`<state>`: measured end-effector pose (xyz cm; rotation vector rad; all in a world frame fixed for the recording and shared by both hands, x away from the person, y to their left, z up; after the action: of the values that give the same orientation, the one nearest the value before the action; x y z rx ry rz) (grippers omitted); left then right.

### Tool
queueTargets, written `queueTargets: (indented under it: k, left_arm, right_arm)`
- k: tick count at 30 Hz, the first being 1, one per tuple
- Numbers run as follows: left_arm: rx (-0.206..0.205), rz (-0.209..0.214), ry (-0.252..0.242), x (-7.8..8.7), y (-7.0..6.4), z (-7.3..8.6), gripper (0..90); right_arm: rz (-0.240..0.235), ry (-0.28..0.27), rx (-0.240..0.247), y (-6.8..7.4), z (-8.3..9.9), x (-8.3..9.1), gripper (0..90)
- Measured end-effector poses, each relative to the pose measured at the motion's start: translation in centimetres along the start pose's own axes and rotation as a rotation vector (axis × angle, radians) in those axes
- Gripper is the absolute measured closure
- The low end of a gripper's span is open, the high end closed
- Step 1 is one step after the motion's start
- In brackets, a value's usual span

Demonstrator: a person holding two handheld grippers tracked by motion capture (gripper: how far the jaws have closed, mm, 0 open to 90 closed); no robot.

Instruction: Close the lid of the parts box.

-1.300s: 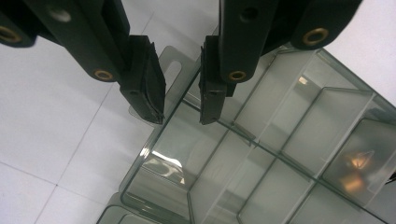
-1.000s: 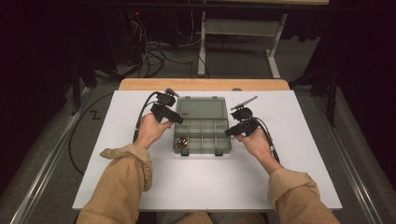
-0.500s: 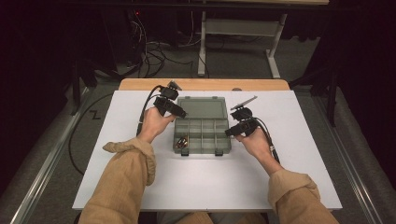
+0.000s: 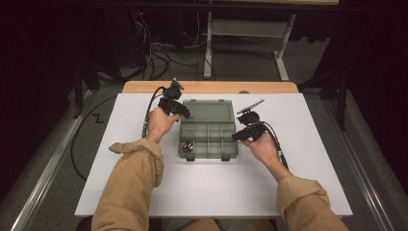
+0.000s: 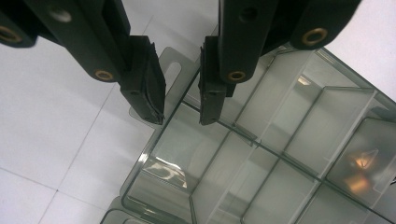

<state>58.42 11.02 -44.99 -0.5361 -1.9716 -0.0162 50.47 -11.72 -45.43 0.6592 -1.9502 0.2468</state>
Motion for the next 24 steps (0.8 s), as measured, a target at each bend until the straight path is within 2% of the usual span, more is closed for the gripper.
queueTargets:
  k: [9,13,24]
  left_arm:
    - [0.066,0.037,0.003,-0.8,0.9,0.0,51.7]
    - [0.076,0.043,0.007,-1.1,1.1,0.1,52.1]
    - [0.102,0.079,0.011,-2.0,0.7,-0.1,52.3]
  right_arm:
    - [0.005,0.000,0.003,0.0,0.0,0.0,73.2]
    - [0.005,0.000,0.003,0.0,0.0,0.0,73.2]
    - [0.005,0.001,-0.001,0.0,0.0,0.0,73.2]
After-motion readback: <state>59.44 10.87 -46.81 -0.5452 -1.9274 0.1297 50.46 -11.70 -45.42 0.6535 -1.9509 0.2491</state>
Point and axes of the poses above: each handheld gripper's, and its own axes: x roughly backward along the jaws, z roughly out of its underside, y roughly to its left, the point moved 9 cm from there along -x, roughly forward along the jaws, and after that the axes turned 1 degree about -y, right-handed, at the moved point
